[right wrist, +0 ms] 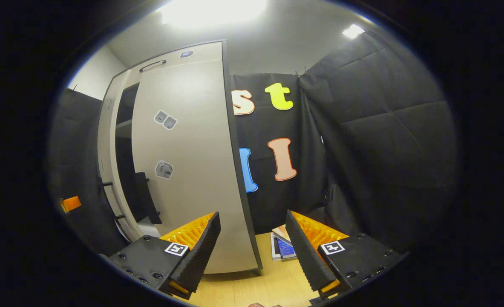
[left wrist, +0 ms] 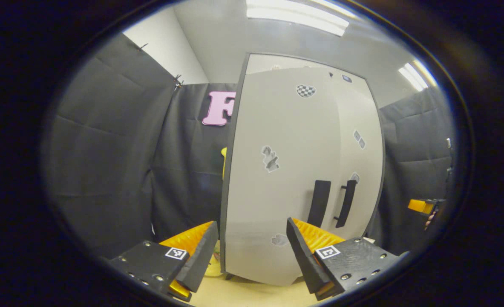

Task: Grab one shoe with the right hand and put it into the shoe cabinet, grab the other shoe with the left hand and put it into the shoe cabinet; then close the right door with the right hand and the left door with the left hand.

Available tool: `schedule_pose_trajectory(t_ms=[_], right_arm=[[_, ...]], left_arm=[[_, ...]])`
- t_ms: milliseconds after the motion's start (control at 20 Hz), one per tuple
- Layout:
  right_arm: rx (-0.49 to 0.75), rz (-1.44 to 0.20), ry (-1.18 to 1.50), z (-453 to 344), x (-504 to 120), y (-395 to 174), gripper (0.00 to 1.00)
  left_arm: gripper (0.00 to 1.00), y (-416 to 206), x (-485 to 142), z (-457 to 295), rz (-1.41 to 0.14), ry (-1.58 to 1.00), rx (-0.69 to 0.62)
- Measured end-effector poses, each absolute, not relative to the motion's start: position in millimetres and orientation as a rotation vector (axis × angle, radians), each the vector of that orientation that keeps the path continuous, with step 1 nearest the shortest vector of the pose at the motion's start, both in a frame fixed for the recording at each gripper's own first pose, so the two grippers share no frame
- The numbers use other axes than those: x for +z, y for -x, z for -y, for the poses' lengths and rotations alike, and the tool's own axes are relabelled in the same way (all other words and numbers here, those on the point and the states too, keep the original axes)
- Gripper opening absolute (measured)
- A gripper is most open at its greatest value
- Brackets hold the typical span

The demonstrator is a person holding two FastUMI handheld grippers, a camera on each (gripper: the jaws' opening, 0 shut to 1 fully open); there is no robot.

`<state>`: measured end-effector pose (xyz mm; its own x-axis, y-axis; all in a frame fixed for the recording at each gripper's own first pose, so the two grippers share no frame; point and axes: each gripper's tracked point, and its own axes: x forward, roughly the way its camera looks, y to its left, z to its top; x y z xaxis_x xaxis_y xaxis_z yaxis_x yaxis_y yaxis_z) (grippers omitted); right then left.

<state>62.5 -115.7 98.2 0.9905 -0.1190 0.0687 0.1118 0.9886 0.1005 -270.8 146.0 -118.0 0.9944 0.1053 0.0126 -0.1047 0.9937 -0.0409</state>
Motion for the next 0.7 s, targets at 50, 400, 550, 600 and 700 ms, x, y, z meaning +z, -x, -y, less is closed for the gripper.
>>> schedule_pose_trajectory(t_ms=[50, 400, 550, 600, 700], right_arm=[[-0.117, 0.07, -0.096, 109, 94, -62, 0.97], [-0.148, 0.043, -0.088, 62, 65, -49, 0.92], [-0.139, 0.031, -0.084, 41, 58, -46, 0.97], [-0.136, 0.027, -0.08, 36, 56, -44, 0.97], [-0.126, 0.017, -0.074, 28, 51, -41, 0.97]], left_arm=[[0.93, 277, -119, -153, 0.019, 0.037, 0.114], [0.92, 286, -141, -171, 0.019, 0.014, 0.084], [0.92, 285, -154, -170, 0.001, -0.01, 0.043], [0.93, 283, -157, -169, -0.002, -0.017, 0.033], [0.92, 282, -164, -166, -0.014, -0.019, 0.011]])
